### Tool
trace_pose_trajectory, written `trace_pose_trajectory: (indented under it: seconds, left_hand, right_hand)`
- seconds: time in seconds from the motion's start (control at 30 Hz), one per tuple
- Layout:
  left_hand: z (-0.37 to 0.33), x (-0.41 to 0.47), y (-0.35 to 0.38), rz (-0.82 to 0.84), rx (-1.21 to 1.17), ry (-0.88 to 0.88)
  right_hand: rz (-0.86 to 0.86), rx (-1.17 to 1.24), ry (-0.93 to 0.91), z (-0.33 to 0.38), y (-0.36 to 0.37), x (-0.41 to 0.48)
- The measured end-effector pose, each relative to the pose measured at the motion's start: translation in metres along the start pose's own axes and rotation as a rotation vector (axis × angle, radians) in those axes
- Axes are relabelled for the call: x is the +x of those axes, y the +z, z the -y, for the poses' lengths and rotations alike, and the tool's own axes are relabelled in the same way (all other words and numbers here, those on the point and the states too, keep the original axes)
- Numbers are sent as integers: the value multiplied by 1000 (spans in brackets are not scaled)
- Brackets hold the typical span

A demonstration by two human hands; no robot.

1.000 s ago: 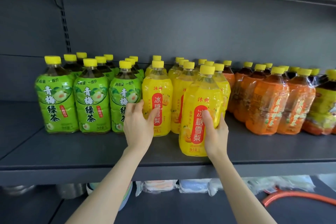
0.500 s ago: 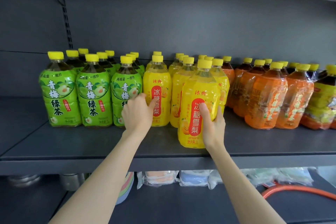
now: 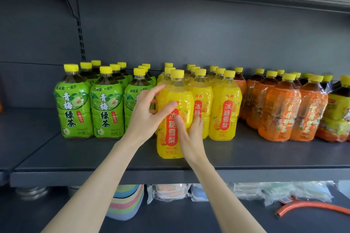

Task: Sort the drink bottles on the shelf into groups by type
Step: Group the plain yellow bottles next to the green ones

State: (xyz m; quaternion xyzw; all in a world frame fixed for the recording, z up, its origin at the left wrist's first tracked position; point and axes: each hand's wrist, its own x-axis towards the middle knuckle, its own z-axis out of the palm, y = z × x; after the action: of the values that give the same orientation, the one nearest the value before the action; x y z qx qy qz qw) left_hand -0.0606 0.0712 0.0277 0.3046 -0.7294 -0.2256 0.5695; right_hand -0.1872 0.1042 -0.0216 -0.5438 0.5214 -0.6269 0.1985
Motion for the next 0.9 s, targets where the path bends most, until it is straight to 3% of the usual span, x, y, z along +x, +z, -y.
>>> trace_pose_trajectory:
  seconds: [0.17, 0.37, 0.6, 0.73, 0.9]
  left_hand:
    - [6, 6, -10, 29, 225, 68]
    - [11, 14, -9, 39, 322, 114]
    - [23, 25, -4, -20, 529, 259]
    - [33, 32, 0, -48, 665, 301]
    - [38, 38, 0, -51, 734, 312]
  right_hand:
    - [129, -20, 13, -9, -4, -4]
    - [185, -305, -100, -19, -22, -2]
    - [88, -390, -125, -22, -15, 11]
    - [45, -567, -165, -26, -17, 17]
    - [42, -619, -166, -27, -13, 23]
